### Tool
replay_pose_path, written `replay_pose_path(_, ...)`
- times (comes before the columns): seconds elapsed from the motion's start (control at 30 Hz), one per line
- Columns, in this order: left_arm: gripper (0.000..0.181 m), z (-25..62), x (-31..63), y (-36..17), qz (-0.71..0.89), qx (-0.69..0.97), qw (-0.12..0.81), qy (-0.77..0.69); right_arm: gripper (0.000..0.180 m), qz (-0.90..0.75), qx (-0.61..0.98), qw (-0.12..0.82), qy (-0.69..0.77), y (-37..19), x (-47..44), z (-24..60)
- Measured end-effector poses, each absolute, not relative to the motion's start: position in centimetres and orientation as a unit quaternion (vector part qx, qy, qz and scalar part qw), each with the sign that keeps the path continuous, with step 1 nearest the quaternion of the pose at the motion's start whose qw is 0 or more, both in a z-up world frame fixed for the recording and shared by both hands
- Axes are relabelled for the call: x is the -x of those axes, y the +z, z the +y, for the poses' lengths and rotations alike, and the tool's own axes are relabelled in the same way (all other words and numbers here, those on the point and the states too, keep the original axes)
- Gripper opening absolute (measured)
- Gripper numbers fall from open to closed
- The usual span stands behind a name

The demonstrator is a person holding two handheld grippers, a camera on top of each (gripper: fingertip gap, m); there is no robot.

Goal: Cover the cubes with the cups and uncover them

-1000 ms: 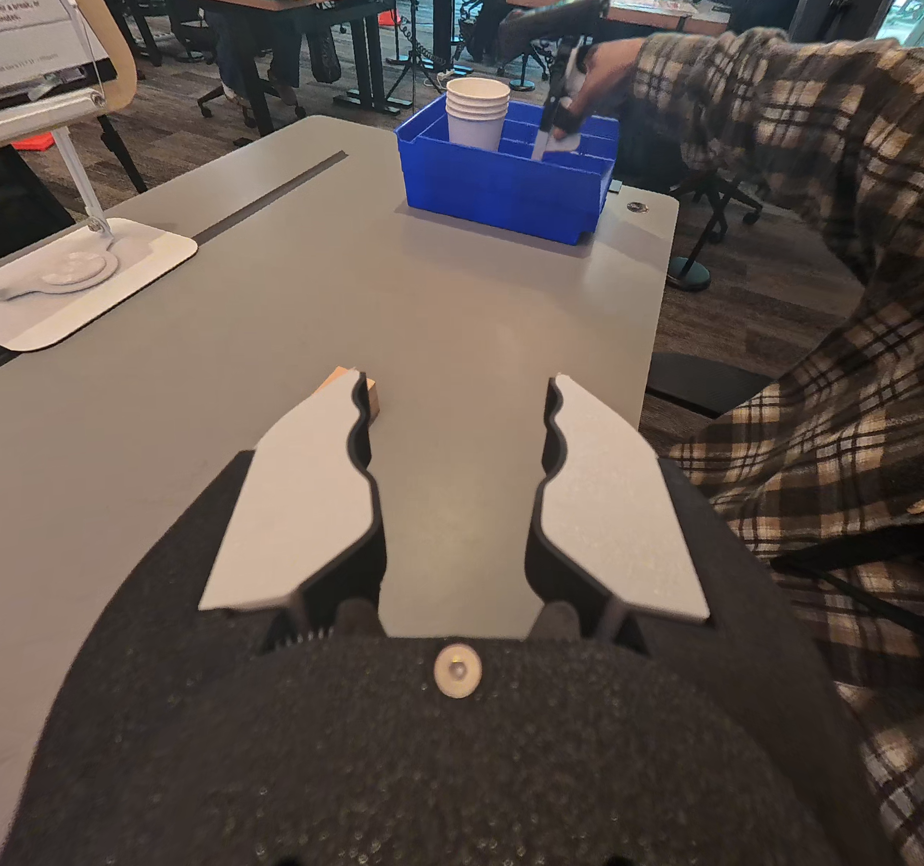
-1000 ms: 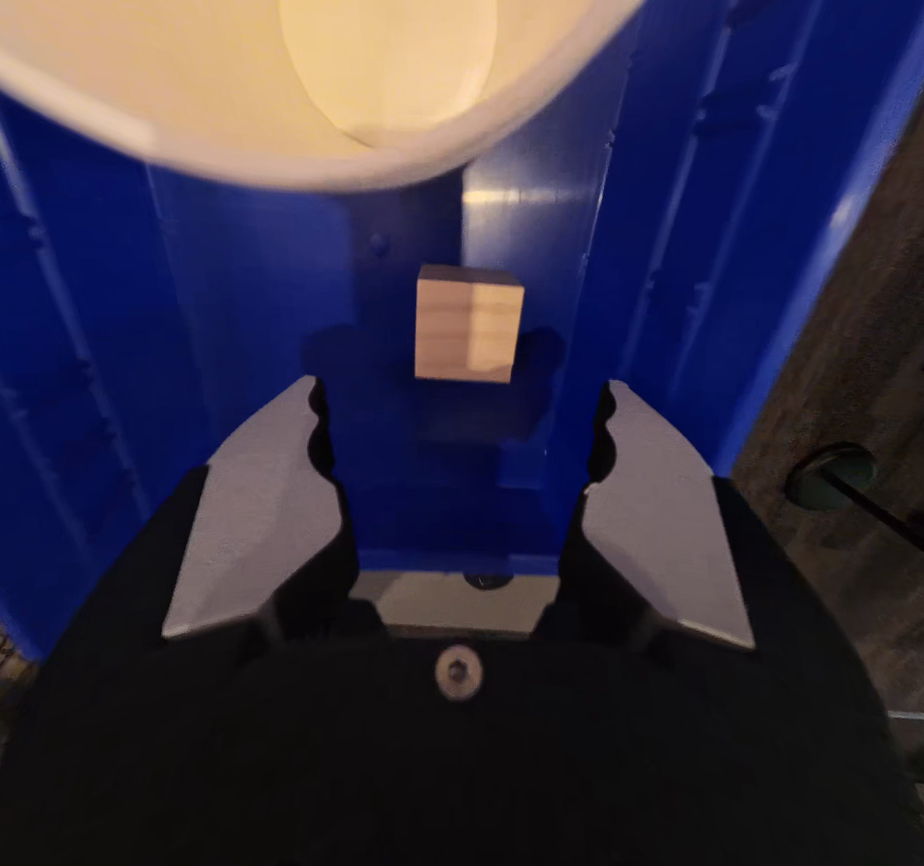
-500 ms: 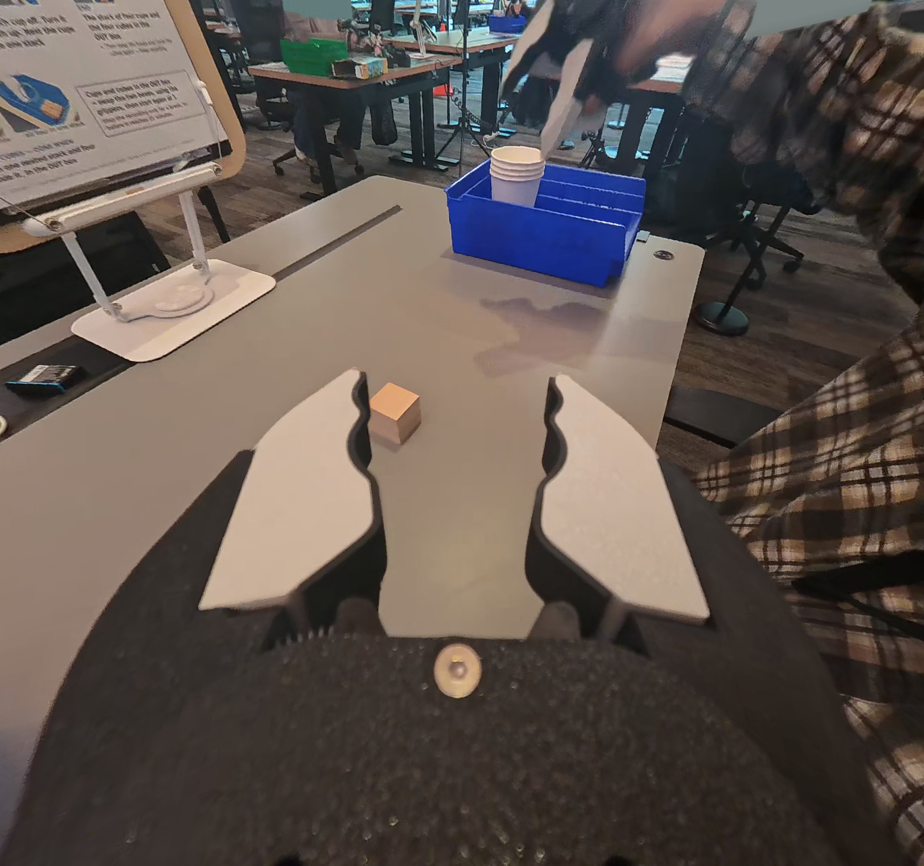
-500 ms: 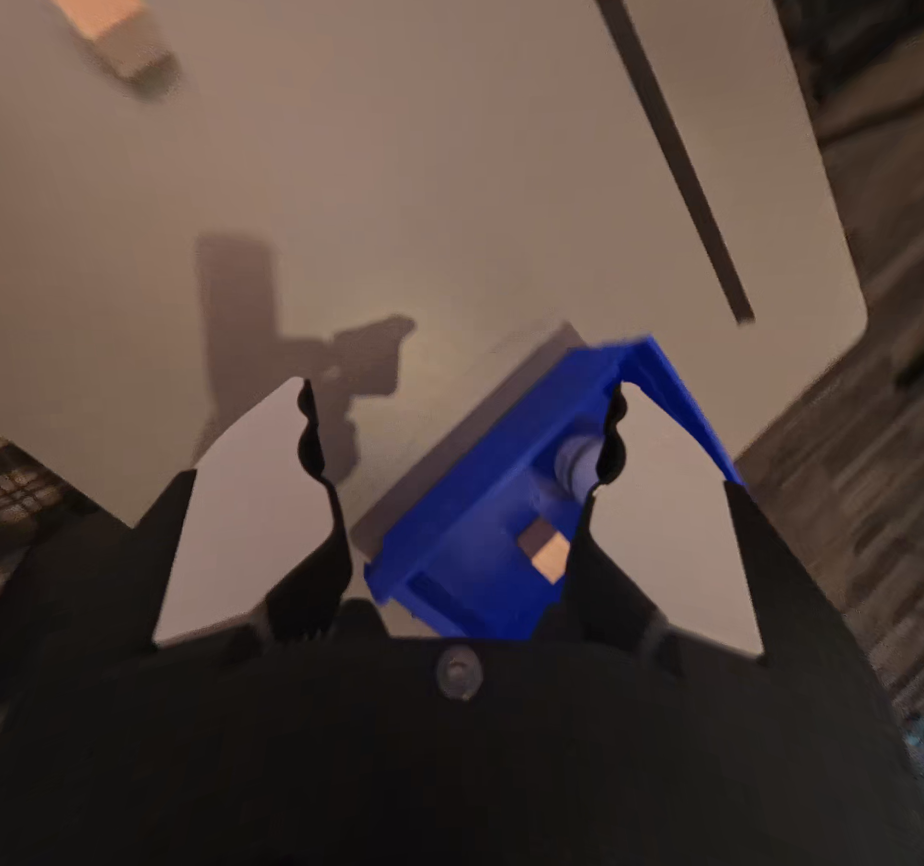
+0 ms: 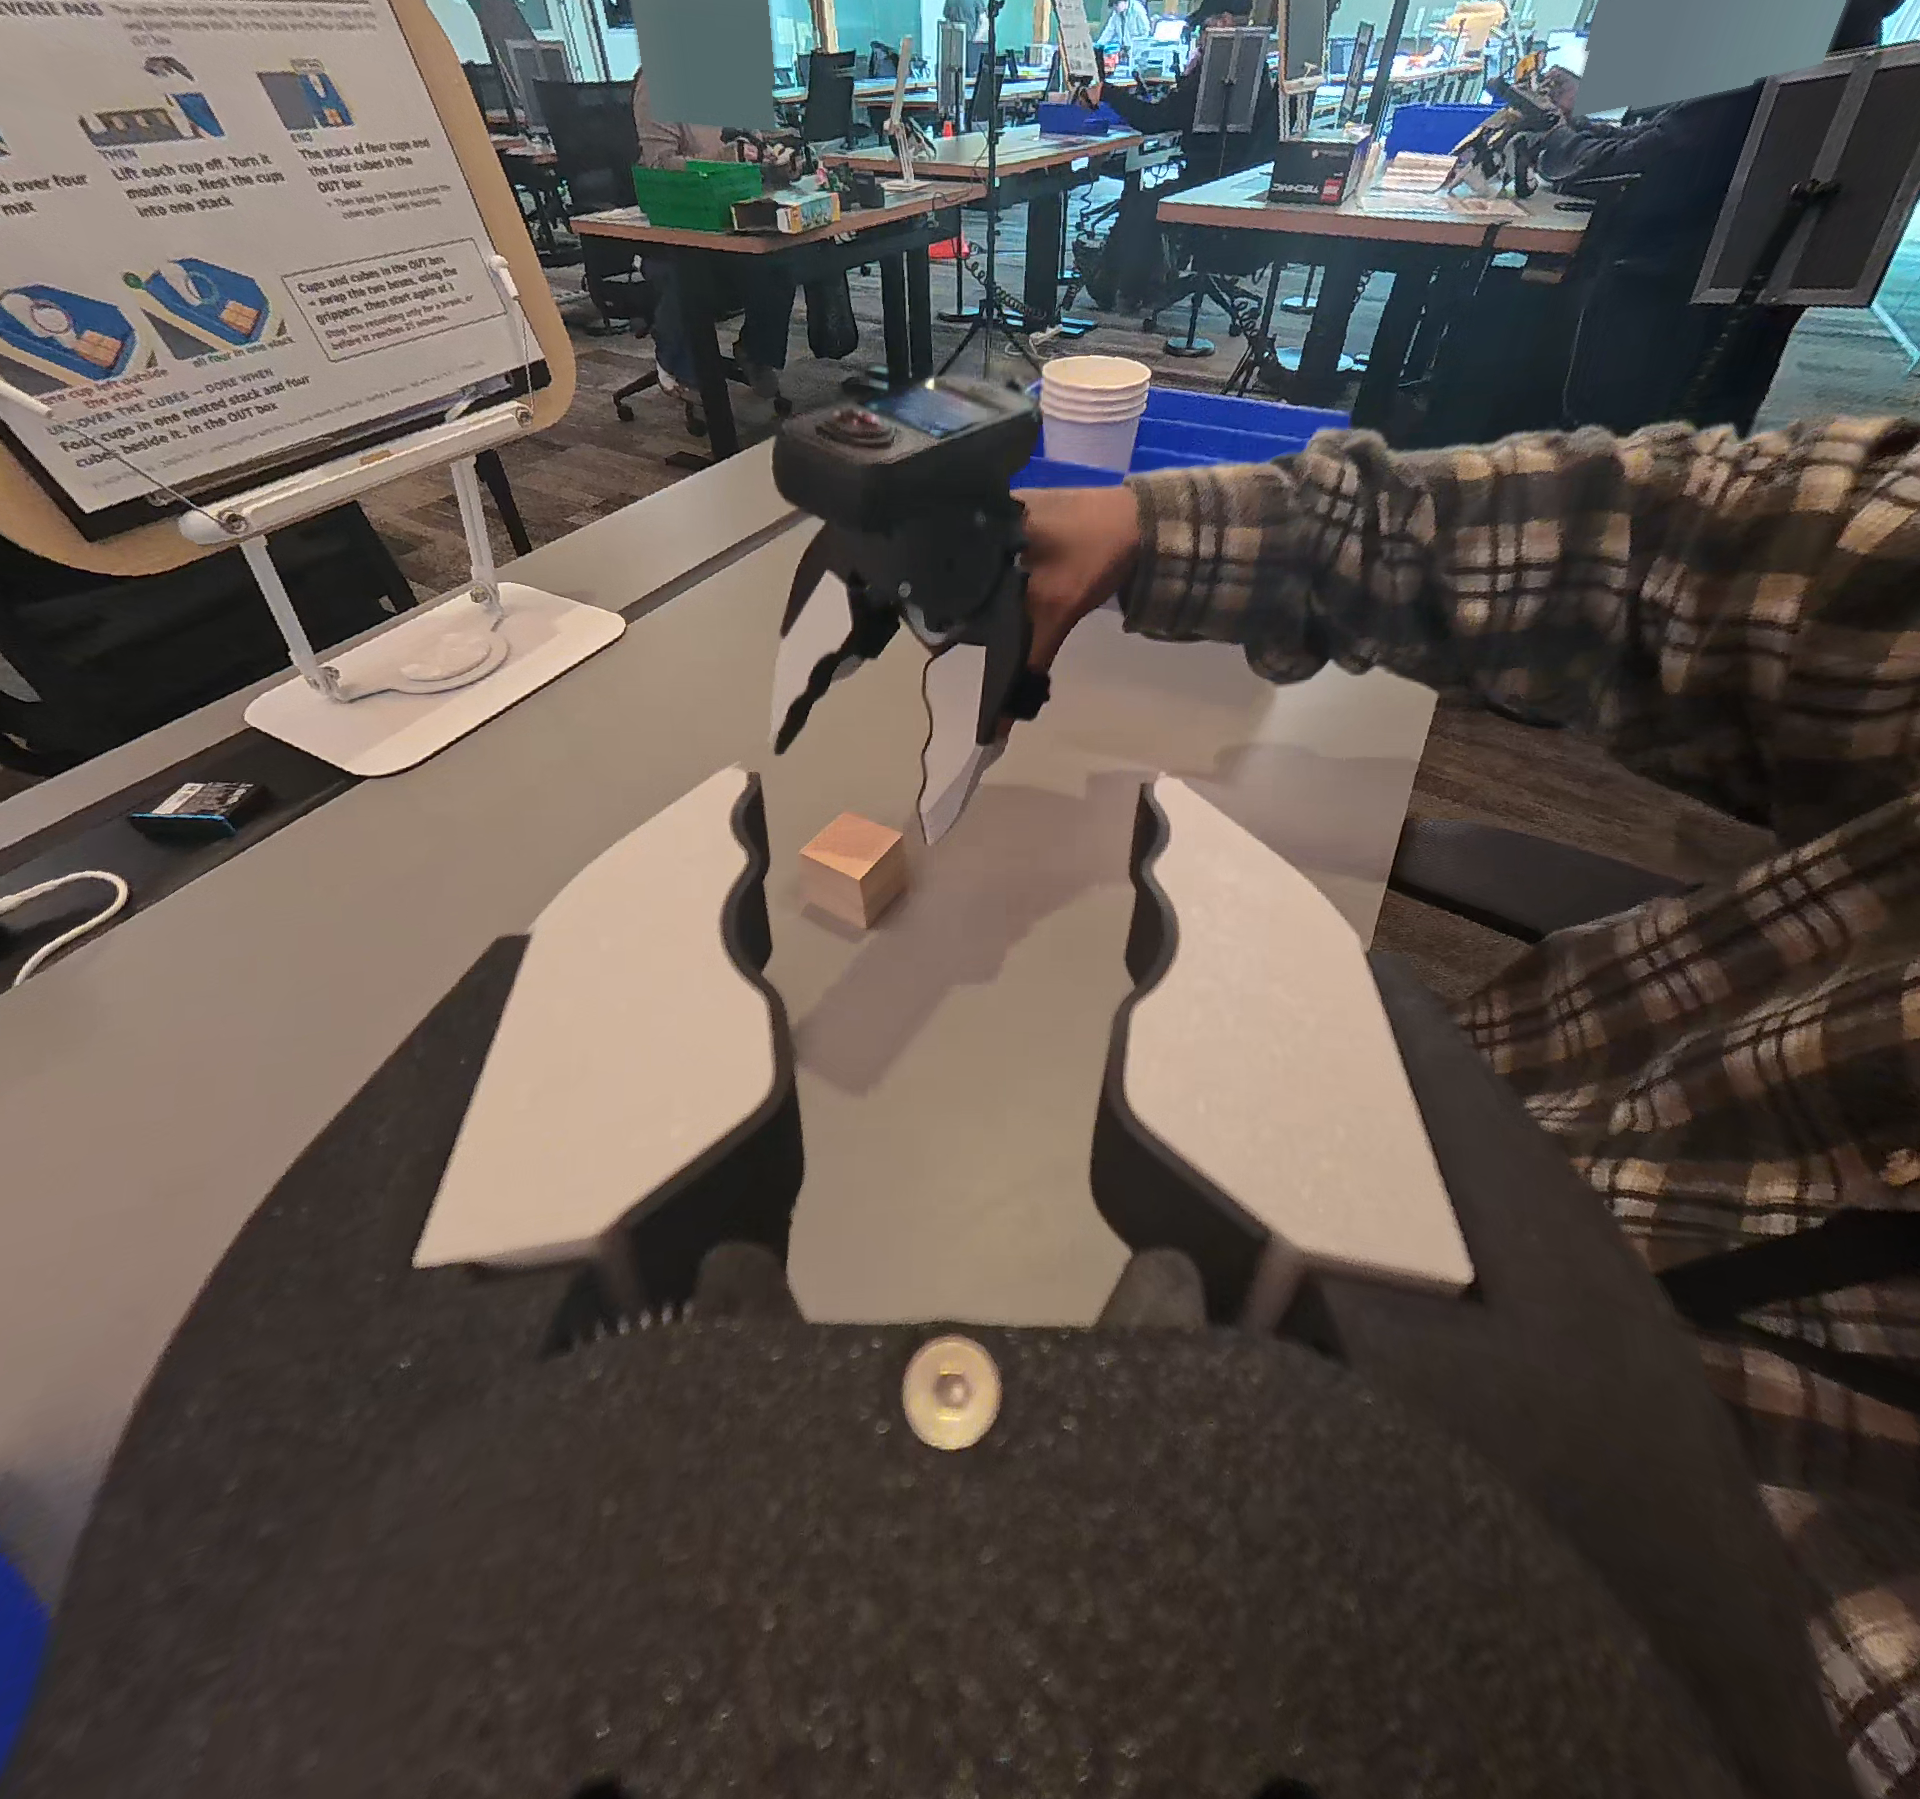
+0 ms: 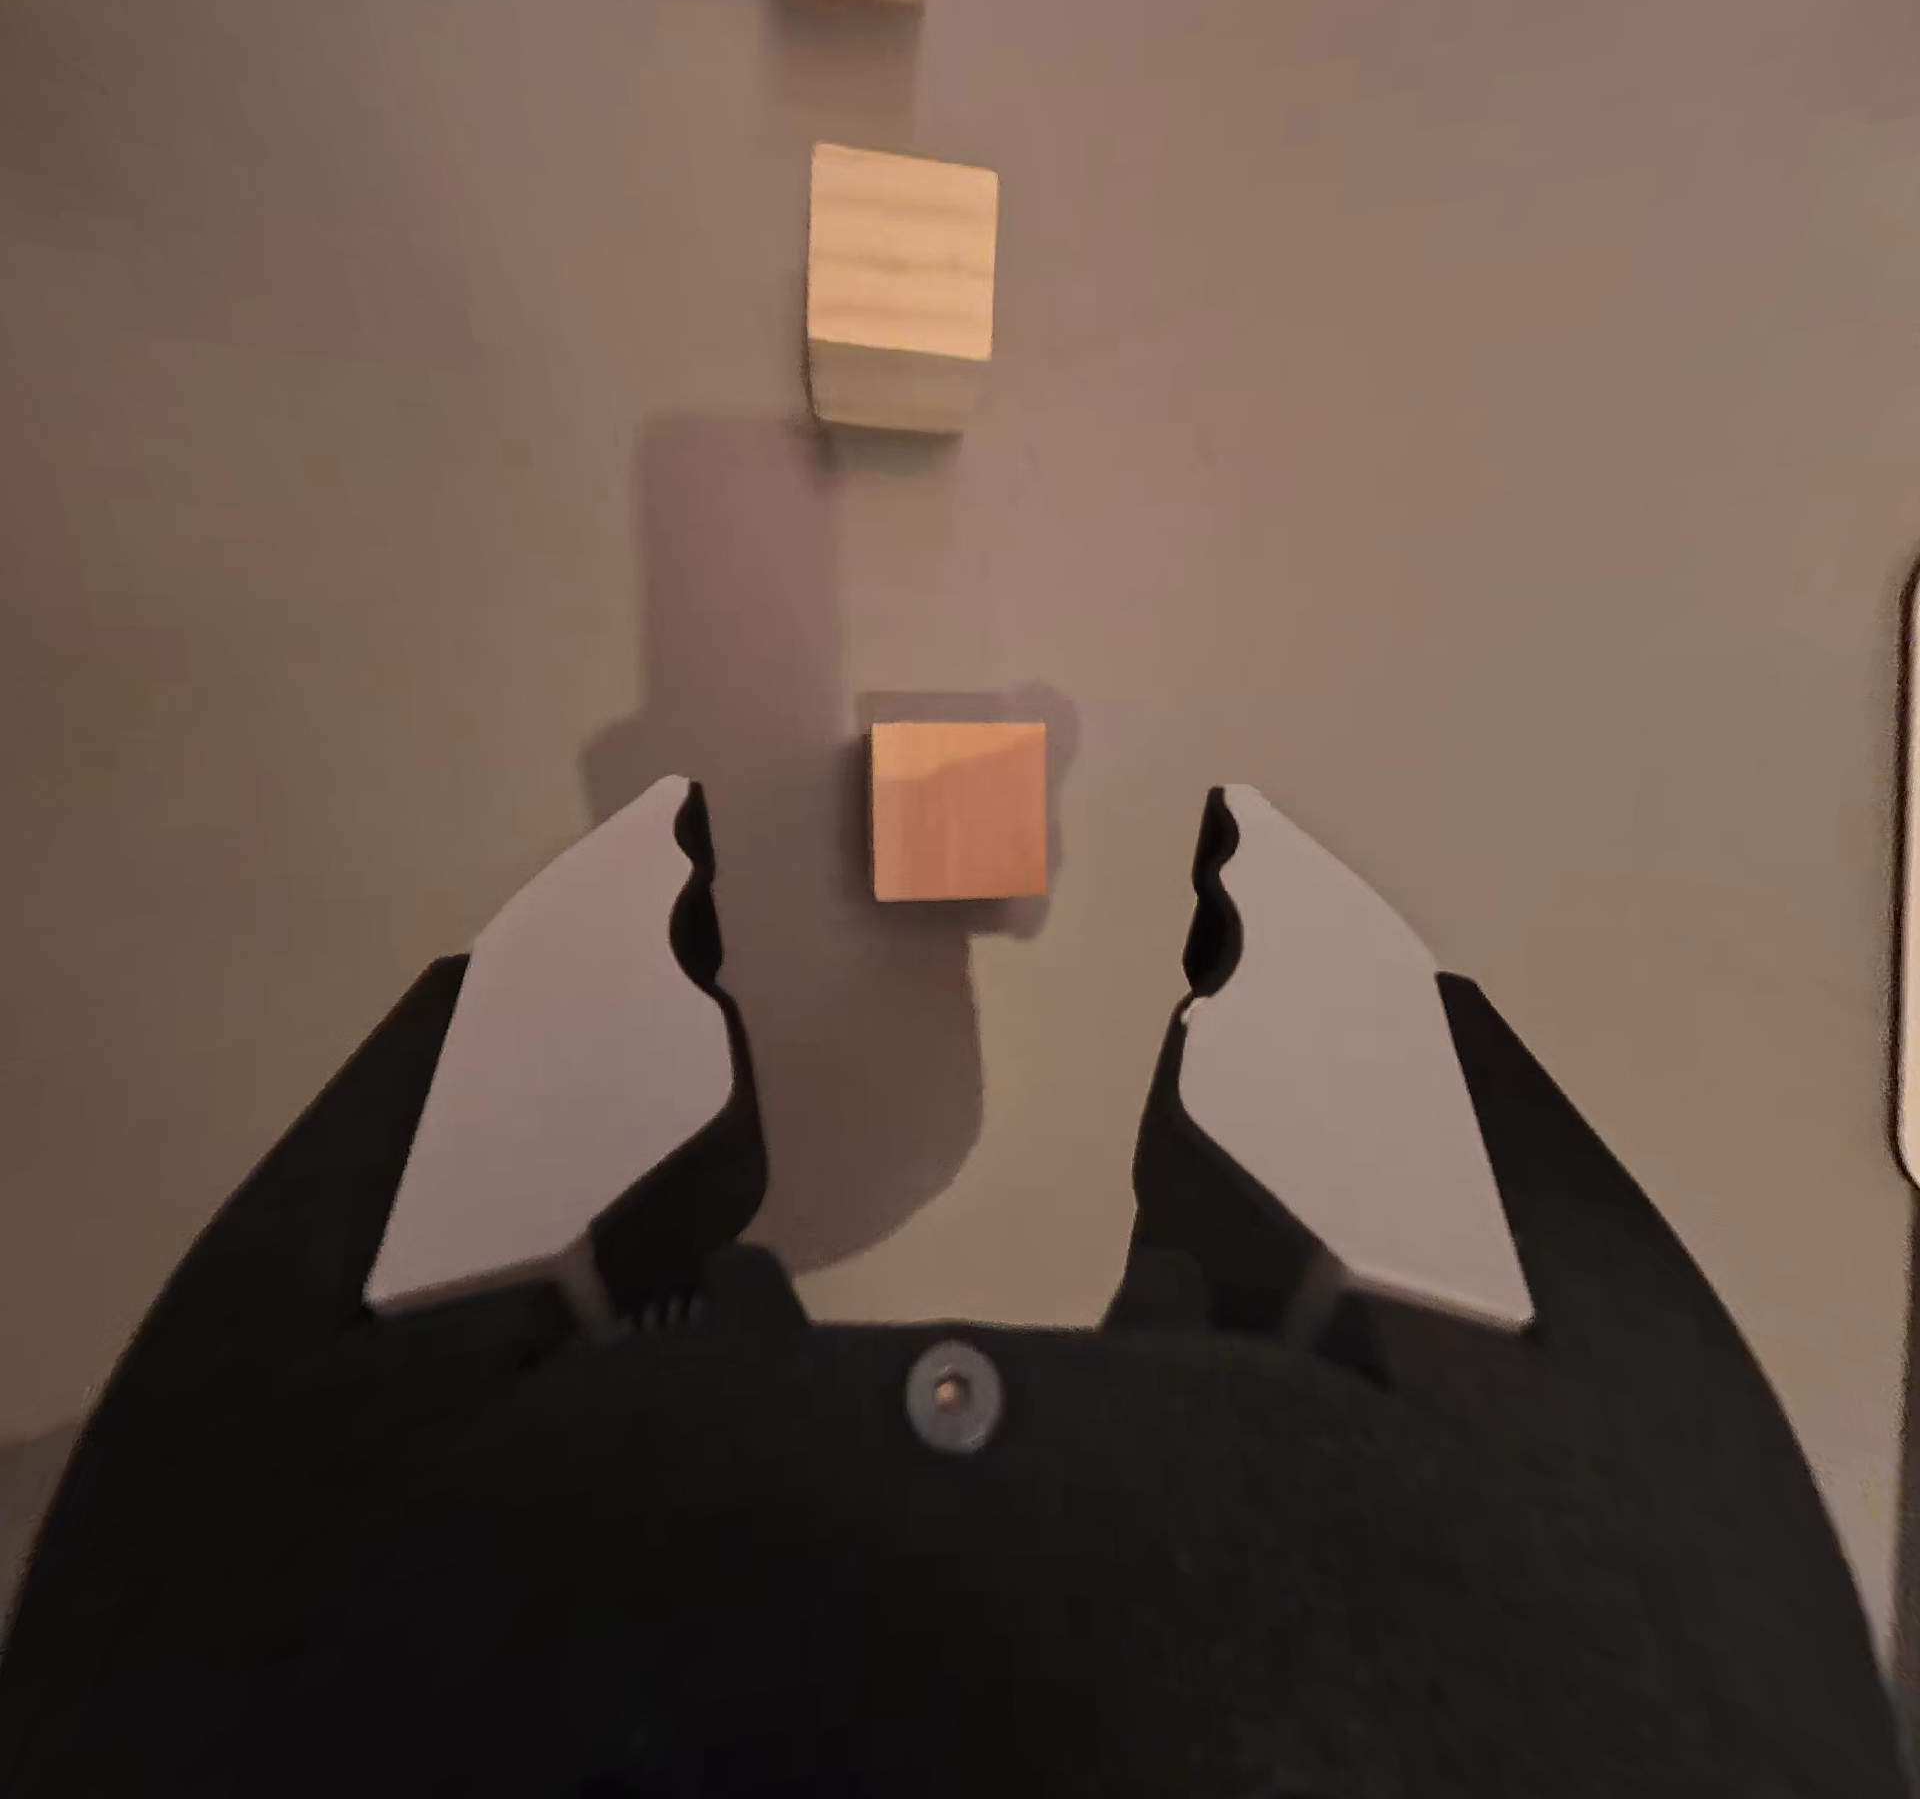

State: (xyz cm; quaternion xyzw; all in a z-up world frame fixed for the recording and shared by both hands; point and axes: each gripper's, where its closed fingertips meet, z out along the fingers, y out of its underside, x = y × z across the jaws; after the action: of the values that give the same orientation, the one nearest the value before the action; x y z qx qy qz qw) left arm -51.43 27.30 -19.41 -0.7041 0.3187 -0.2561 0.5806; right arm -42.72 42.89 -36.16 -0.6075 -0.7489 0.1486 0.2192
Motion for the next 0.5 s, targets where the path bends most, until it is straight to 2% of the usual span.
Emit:
replay_pose_path(0.33,0.066,27.3,51.7,-19.1,0.315,0.701,0.585,-0.26,0.089,-0.67,0.599,0.346,0.27,-38.5,42.9,43.6)
replay_pose_path(0.5,0.066,27.3,51.1,-19.4,0.322,0.703,0.579,-0.258,0.086,-0.66,0.617,0.328,0.275,-40.4,42.3,43.9)
